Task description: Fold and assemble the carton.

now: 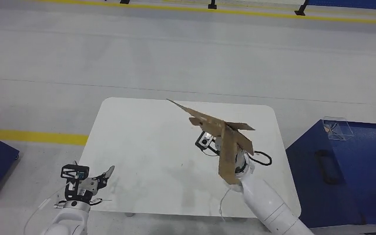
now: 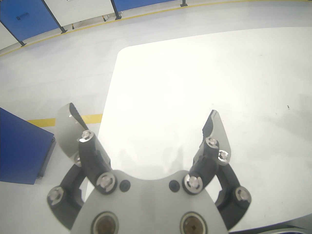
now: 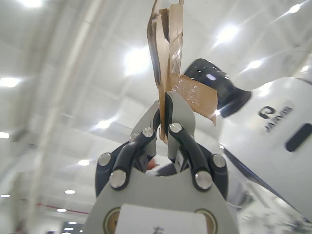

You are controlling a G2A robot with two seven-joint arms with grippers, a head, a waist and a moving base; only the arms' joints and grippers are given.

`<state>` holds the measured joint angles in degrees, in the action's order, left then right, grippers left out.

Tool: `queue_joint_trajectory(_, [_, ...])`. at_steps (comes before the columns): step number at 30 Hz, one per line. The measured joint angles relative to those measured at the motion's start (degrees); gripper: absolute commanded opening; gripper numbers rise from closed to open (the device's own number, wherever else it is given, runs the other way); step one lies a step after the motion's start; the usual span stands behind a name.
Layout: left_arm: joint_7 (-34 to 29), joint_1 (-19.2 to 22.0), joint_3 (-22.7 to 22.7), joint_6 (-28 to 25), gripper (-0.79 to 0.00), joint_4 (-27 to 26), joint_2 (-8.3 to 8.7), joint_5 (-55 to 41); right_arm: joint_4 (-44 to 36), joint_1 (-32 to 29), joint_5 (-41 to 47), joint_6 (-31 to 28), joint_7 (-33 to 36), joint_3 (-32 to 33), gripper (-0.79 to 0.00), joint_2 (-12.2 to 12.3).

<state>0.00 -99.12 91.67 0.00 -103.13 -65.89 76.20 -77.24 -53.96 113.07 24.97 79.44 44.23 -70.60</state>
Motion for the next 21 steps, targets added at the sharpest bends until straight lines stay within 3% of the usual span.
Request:
queue_joint_trajectory(2, [0.0, 0.0, 0.0, 0.0, 0.0, 0.0, 0.0, 0.0, -0.7, 0.7, 9.6, 5.8, -6.2, -4.6, -0.785, -0.6])
queue_joint_trajectory(4, [0.0, 0.0, 0.0, 0.0, 0.0, 0.0, 0.0, 0.0, -0.7, 0.7, 14.3, 7.4, -7.6, -4.5, -0.785, -0.6])
queue_joint_trajectory(9, [0.0, 0.0, 0.0, 0.0, 0.0, 0.0, 0.0, 0.0, -0.7, 0.7, 8.5, 4.3, -4.4, -3.6, -0.785, -0.6])
queue_joint_trajectory(21, [0.0, 0.0, 0.0, 0.0, 0.0, 0.0, 0.0, 0.0, -0.7, 0.7, 8.4, 4.5, -4.5, -3.7, -0.785, -0.6])
